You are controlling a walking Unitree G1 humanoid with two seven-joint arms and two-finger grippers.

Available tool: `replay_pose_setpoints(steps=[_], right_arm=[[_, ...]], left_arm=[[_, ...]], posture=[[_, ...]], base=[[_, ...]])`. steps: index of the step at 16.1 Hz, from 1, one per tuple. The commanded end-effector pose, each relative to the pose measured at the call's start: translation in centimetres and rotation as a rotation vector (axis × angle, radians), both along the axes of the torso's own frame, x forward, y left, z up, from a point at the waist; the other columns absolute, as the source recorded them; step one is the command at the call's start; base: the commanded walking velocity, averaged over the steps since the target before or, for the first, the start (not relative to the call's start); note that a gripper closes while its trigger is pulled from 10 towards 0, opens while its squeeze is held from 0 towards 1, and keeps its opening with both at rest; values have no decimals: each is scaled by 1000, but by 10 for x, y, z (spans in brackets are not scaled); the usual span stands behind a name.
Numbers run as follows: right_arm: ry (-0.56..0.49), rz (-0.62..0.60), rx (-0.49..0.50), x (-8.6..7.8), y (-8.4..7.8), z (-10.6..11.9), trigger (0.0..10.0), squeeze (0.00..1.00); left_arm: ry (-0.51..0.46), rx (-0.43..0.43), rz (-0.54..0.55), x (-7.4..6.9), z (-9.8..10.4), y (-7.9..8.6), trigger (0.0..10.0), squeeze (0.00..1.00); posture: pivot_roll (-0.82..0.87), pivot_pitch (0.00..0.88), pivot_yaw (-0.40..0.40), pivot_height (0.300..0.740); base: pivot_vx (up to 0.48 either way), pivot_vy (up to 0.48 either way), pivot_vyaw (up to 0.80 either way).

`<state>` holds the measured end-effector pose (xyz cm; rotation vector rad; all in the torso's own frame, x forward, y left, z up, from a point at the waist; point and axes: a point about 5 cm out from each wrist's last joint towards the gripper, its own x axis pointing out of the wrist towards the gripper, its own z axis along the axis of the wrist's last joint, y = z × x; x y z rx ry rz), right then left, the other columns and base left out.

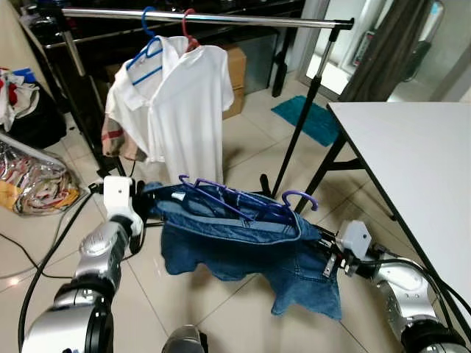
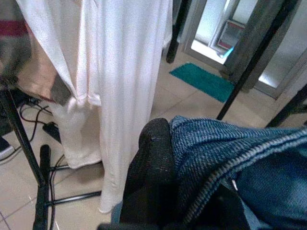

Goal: Hang hanger

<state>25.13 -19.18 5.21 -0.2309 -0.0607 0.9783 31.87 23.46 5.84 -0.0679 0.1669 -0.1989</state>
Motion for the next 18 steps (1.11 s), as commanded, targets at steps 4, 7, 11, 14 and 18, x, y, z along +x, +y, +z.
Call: replay_pose_setpoints(steps=[4,7,11,14,18], right_arm=[[-92,65,-44,-1,-8,17,10000,0],[-156,111,-141,-2,-3,18,10000,0],[-201,145,-223,-3,-2,18,10000,0],[-205,126,-294,1,-1,15,10000,0],[-186,49,-370,10,-6,11,10000,0]], left_arm=[[-15,-14,21,7,12,8,10000,0],[-34,-14,23,11,19,12,10000,0],[-46,-11,11,13,22,12,10000,0],[-59,-9,-4,15,25,9,10000,0],[-62,-3,-29,15,24,3,10000,0]], posture=[[240,8,-36,740],[242,6,-37,740],[242,6,-37,740],[246,7,-37,740],[245,8,-41,740]], base=[[0,0,0],[0,0,0],[0,0,0],[0,0,0],[0,0,0]])
